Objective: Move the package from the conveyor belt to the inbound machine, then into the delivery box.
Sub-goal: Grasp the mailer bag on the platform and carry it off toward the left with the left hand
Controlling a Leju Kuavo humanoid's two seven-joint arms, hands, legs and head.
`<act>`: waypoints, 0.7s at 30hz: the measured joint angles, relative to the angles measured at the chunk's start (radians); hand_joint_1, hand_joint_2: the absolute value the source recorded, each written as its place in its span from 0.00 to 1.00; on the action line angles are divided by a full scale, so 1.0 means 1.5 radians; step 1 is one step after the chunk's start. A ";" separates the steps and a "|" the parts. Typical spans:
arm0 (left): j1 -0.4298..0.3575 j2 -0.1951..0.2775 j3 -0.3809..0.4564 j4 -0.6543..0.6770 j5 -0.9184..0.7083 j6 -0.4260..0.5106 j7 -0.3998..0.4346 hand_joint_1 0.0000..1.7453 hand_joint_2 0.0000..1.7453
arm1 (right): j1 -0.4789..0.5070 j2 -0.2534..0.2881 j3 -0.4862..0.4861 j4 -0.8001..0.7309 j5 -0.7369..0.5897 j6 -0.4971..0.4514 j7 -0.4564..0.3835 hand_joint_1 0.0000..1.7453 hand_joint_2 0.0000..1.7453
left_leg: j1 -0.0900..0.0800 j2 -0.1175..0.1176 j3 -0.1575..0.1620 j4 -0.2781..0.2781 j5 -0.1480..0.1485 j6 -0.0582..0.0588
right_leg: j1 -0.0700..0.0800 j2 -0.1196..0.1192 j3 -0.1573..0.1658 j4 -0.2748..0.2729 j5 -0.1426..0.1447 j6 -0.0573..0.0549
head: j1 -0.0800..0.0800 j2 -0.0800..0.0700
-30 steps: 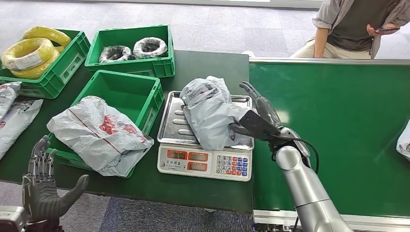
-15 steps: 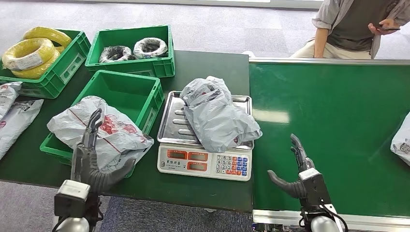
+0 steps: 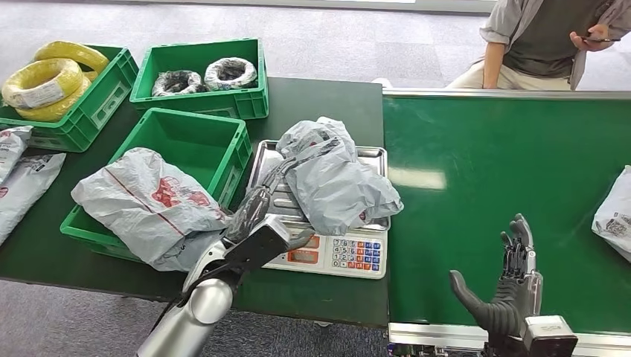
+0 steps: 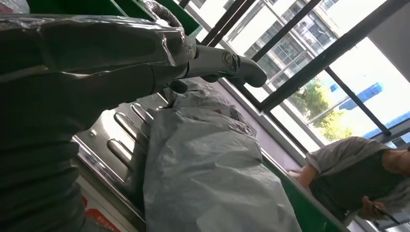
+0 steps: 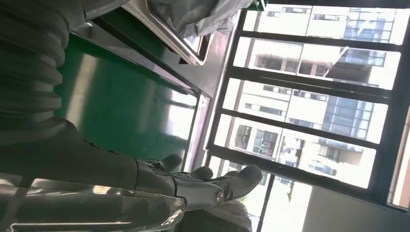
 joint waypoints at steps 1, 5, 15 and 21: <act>-0.009 -0.006 -0.008 0.013 0.000 -0.003 0.004 0.00 1.00 | 0.002 0.003 0.000 -0.011 0.001 -0.004 0.000 0.00 1.00 | 0.000 0.000 0.000 0.000 0.000 0.000 | 0.000 0.000 0.000 0.000 0.000 0.000 | 0.000 0.000; -0.038 -0.028 -0.034 0.063 -0.003 -0.014 0.021 0.00 1.00 | 0.006 0.015 0.001 -0.042 0.001 -0.015 -0.004 0.00 1.00 | 0.000 0.000 0.000 0.000 0.000 0.000 | 0.000 0.000 0.000 0.000 0.000 0.000 | 0.000 0.000; -0.110 -0.092 -0.086 0.253 -0.104 0.042 0.148 0.00 1.00 | -0.006 0.040 0.030 -0.063 0.002 -0.034 -0.009 0.00 1.00 | 0.000 0.000 0.000 0.000 0.000 0.000 | 0.000 0.000 0.000 0.000 0.000 0.000 | 0.000 0.000; -0.174 -0.127 -0.092 0.396 -0.209 0.157 0.181 0.71 1.00 | -0.014 0.051 0.056 -0.063 0.004 -0.044 -0.009 0.00 1.00 | 0.000 0.000 0.000 0.000 0.000 0.000 | 0.000 0.000 0.000 0.000 0.000 0.000 | 0.000 0.000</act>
